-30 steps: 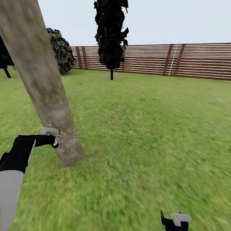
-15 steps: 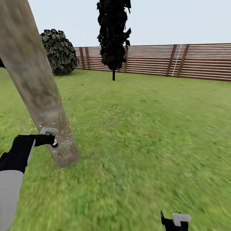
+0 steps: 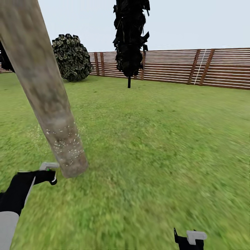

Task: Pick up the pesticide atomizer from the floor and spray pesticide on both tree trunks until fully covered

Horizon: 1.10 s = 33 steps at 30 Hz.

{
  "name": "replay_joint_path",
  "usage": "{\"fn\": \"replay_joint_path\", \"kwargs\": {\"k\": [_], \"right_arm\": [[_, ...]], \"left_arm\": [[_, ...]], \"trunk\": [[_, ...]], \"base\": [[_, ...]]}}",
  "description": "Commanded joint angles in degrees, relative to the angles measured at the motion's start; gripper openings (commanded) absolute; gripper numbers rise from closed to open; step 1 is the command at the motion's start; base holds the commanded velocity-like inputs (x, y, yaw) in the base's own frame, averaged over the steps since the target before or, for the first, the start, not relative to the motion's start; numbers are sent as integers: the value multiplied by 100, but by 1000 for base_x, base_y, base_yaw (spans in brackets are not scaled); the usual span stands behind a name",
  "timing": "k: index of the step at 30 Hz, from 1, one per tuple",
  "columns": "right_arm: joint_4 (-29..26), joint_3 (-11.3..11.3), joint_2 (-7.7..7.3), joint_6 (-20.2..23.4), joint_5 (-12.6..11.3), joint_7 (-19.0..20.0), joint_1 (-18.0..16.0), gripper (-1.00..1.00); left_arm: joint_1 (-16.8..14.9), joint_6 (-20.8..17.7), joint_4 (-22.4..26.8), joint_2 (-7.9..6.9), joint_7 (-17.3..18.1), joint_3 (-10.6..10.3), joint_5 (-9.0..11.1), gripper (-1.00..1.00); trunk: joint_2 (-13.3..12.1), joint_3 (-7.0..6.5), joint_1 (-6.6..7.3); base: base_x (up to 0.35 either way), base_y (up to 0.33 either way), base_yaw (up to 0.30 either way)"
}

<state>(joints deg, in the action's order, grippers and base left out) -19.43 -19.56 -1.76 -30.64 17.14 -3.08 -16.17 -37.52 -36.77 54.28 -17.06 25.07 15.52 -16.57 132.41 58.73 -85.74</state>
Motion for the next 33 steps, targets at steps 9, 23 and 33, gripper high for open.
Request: {"fn": "replay_joint_path", "kwargs": {"k": [9,23,33], "right_arm": [[-985,846,66,961,1022,1014,-486,100],[-1046,901,77,1351,1400,4004,-1528,100],[-1398,2216,183,1350,1391,4645,-1527,100]], "left_arm": [[146,1959,-1417,-24,493,-589,-37,-100],[80,2333,-1474,3,2491,-2201,-991,-100],[78,2327,-1457,37,2511,-3261,-995,-100]], "trunk": [[0,0,0],[0,0,0],[0,0,0]], "base": [[-3,0,0],[0,0,0],[0,0,0]]}}
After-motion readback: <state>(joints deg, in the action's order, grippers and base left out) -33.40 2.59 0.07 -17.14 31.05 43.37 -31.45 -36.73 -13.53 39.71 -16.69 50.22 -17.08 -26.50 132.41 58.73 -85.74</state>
